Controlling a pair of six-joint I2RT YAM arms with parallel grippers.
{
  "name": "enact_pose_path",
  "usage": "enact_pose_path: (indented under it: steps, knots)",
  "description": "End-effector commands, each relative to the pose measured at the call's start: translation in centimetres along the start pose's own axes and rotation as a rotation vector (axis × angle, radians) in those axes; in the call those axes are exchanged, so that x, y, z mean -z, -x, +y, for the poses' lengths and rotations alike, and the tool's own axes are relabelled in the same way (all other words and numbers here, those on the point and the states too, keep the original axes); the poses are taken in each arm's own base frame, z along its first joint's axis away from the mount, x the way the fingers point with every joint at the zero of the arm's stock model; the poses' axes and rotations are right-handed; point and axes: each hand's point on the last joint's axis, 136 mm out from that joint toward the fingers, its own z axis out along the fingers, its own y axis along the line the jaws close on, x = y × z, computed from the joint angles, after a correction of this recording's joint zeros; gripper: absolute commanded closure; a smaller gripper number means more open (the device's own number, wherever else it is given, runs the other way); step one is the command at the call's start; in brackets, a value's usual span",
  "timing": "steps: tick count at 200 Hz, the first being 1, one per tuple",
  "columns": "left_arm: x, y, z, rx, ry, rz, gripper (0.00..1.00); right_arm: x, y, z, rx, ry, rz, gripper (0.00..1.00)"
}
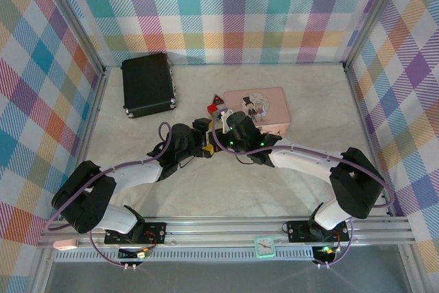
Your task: Unlock a padlock with a key
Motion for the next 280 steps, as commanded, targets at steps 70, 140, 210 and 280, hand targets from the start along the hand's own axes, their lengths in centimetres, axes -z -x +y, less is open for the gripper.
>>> enact_pose_path:
  steps: [70, 140, 210, 280]
  knots:
    - [0.4, -0.1, -0.8, -0.001, -0.014, -0.022, 0.52, 1.5, 0.4, 0.6, 0.014, 0.044, -0.032, 1.00]
    - [-0.4, -0.5, -0.9, -0.005, -0.019, 0.004, 1.00, 1.8, 0.9, 0.6, 0.024, 0.045, -0.040, 1.00]
    - [0.5, -0.9, -5.5, -0.448, -0.076, -0.073, 1.00, 4.5, 2.8, -1.1, -0.093, 0.032, -0.056, 0.49]
    - [2.9, -3.0, -10.1, -0.861, -0.276, -0.112, 1.00, 6.4, 4.8, 0.7, -0.296, 0.402, -0.103, 0.55]
